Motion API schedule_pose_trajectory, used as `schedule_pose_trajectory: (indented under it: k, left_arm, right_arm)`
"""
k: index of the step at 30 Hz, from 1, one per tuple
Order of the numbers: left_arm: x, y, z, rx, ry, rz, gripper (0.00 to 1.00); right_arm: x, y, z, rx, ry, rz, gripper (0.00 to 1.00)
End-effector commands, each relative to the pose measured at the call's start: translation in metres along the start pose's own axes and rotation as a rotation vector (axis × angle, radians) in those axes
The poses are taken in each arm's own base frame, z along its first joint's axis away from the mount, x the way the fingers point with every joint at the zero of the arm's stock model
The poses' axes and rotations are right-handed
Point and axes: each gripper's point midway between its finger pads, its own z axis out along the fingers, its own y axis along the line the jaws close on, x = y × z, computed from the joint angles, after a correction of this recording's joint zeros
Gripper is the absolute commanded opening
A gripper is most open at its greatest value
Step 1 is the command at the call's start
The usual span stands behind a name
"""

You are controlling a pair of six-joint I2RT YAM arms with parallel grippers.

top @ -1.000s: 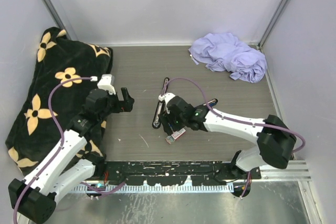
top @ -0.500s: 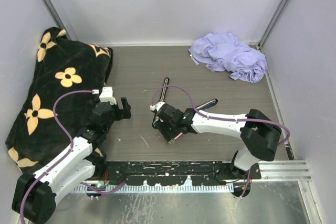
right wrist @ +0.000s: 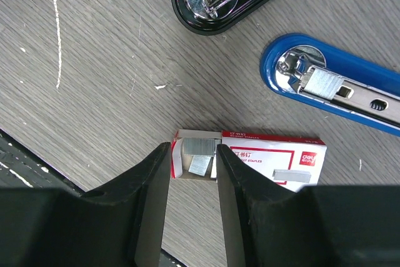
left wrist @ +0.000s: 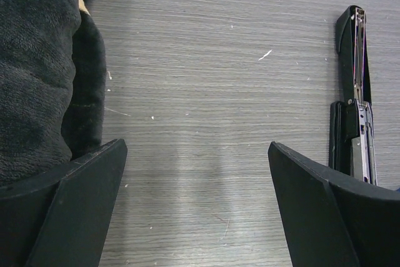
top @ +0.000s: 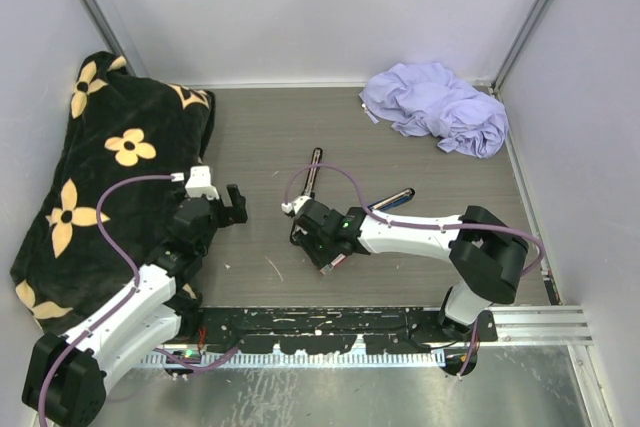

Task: Load the staples into the stapler
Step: Pick up the staple from the staple box.

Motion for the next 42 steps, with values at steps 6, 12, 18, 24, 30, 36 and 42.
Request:
schedule_pose_trajectory:
  k: [6, 12, 18, 24, 30, 36, 42]
  left_arm:
    - [-0.023, 0.000, 0.000, -0.004, -0.088, -0.015, 0.99]
    - [-0.023, 0.000, 0.000, -0.005, -0.088, -0.015, 0.99]
    - [-0.023, 0.001, 0.000, -0.010, -0.090, -0.014, 0.99]
    - [-0.023, 0.002, -0.001, -0.013, -0.092, -0.015, 0.99]
    - [-0.024, 0.002, -0.001, -0.013, -0.095, -0.014, 0.99]
    - [-0.023, 0.002, -0.001, -0.015, -0.094, -0.013, 0.99]
    - [-0.024, 0.003, -0.001, -0.016, -0.097, -0.014, 1.00]
  right_arm:
    - [-0.009, 0.003, 0.000, 0.013, -0.021, 0.019, 0.40]
    - [-0.009, 0.002, 0.002, 0.022, -0.019, 0.018, 0.40]
    - [-0.009, 0.002, 0.006, 0.028, -0.015, 0.013, 0.40]
    - [-0.011, 0.001, 0.004, 0.033, -0.017, 0.014, 0.40]
    - [-0.004, 0.002, 0.008, 0.024, 0.015, 0.010, 0.37]
    - [-0.001, -0.001, 0.007, 0.048, 0.031, 0.014, 0.38]
    - [0.000, -0.006, 0.004, 0.075, 0.039, 0.011, 0.39]
